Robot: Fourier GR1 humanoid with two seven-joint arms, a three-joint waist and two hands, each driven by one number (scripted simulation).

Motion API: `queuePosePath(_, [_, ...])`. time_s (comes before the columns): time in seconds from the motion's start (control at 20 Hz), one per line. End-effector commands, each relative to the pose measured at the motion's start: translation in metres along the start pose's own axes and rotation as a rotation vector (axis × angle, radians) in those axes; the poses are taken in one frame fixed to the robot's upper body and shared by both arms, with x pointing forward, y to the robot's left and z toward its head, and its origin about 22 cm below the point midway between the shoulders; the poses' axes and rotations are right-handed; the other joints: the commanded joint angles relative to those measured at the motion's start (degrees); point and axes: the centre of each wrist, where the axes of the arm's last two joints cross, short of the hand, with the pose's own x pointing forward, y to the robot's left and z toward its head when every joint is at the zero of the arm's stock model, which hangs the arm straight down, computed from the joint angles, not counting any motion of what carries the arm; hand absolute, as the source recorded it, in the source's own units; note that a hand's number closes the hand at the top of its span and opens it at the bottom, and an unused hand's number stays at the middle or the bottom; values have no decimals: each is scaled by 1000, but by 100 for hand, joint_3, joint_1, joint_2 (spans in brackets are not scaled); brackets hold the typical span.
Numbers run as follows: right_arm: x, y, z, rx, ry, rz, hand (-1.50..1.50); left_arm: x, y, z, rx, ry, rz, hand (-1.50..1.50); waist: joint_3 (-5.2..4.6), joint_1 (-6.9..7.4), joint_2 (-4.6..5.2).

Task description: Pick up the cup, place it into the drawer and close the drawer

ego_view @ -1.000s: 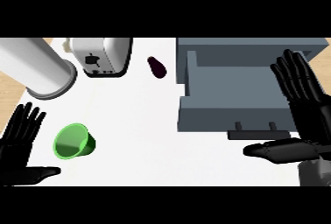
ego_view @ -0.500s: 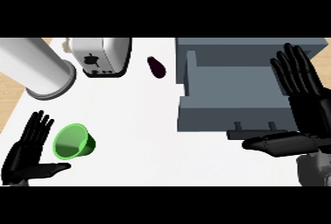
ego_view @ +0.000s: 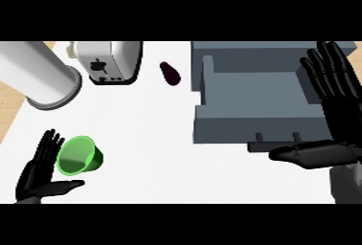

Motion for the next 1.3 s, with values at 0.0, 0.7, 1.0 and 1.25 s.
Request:
queuePosePath(0.0, [1,15,22,3,12,7,-150,-14,-7,6,-11,-45,4,-150,0,-11,-5])
queuePosePath(0.7, [11,-10,-15,16,6,-11,-150,-20,-15,-1,-48,-88,26,-150,-13,-37,27])
queuePosePath(1.0, [-8,-8,6,13,6,2,-150,-31,-32,5,-51,-120,81,-150,-16,-66,36])
queuePosePath(1.25, [-5,-11,0,2,7,12,-150,-27,-38,-6,-127,-103,179,-150,-17,-50,35])
